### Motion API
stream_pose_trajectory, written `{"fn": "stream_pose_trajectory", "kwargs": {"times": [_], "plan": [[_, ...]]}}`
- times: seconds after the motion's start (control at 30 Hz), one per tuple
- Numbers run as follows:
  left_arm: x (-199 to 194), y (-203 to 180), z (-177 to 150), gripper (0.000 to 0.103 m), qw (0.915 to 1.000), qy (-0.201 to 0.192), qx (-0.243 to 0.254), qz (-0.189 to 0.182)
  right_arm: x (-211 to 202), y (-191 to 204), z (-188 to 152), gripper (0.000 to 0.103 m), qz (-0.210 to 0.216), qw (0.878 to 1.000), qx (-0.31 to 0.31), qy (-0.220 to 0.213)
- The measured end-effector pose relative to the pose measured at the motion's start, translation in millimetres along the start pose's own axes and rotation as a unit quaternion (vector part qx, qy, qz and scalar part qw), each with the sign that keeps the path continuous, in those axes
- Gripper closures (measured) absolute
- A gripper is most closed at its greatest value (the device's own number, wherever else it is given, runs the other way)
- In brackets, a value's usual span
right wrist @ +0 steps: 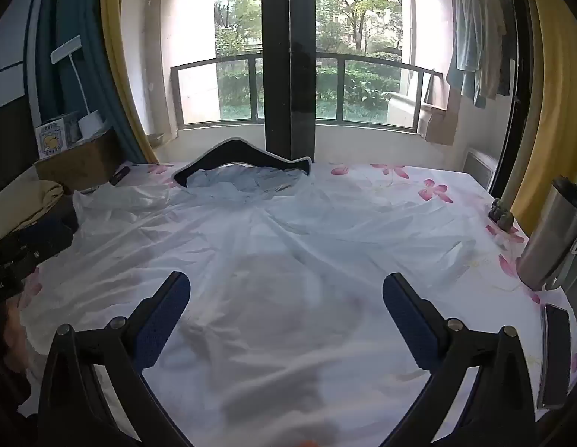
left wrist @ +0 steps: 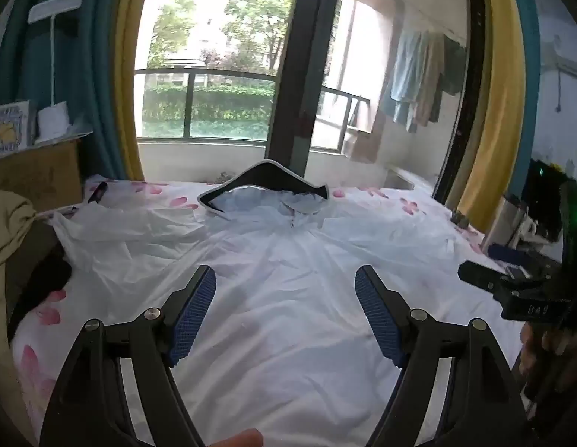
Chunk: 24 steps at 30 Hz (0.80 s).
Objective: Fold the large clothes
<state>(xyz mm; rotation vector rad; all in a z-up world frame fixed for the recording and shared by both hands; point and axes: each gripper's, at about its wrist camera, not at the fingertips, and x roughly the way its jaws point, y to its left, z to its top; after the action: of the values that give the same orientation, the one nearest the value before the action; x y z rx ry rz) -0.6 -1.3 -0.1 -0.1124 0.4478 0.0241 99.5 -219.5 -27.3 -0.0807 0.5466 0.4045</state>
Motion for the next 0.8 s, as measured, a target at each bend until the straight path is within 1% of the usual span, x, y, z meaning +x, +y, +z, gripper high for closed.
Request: {"fn": "stream_pose_trajectory", "kwargs": {"times": [0.1,0.13,0.17,0.2,0.23,0.27,0.3,0.8], "plan": [[-1.0,-7.3,-1.4,0.023,1.0000,0.000,-0.002,0.002,0.6,0.1,-1.1,0.001,0.001,1.000,0.001,0.002],[0.0,-1.5,0.8,0.023,0.9998,0.000,-0.022,-0.001,0.8,0.8,-1.6,0.001,0.001,1.000,0.000,0.002],[-0.3,3.8,-0.7,0.023,0.9995,-0.001,-0.031,-0.003,1.0,1.7,-2.0,0.001,0.001,1.000,-0.001,0.002],[3.6,7.4,1.4,0.023,0.9991,0.007,-0.042,-0.001,-2.7,1.3,-2.0,0.001,0.001,1.000,-0.001,0.002],[4.5,8.2,1.9,0.023,0.9991,0.006,-0.042,0.000,-3.7,3.2,-2.1,0.001,0.001,1.000,-0.002,0.001],[3.4,14.5,3.8,0.023,0.9989,0.003,-0.046,-0.004,-2.0,-3.7,-2.6,0.001,0.001,1.000,0.002,0.001],[0.8,7.6,8.3,0.023,0.9990,0.001,-0.044,0.000,-2.9,-4.7,-1.5,0.001,0.001,1.000,0.004,0.001],[-0.4,8.4,8.3,0.023,0.9991,-0.006,-0.040,0.013,-2.3,-6.1,0.7,0.001,0.002,1.000,0.016,-0.002]]}}
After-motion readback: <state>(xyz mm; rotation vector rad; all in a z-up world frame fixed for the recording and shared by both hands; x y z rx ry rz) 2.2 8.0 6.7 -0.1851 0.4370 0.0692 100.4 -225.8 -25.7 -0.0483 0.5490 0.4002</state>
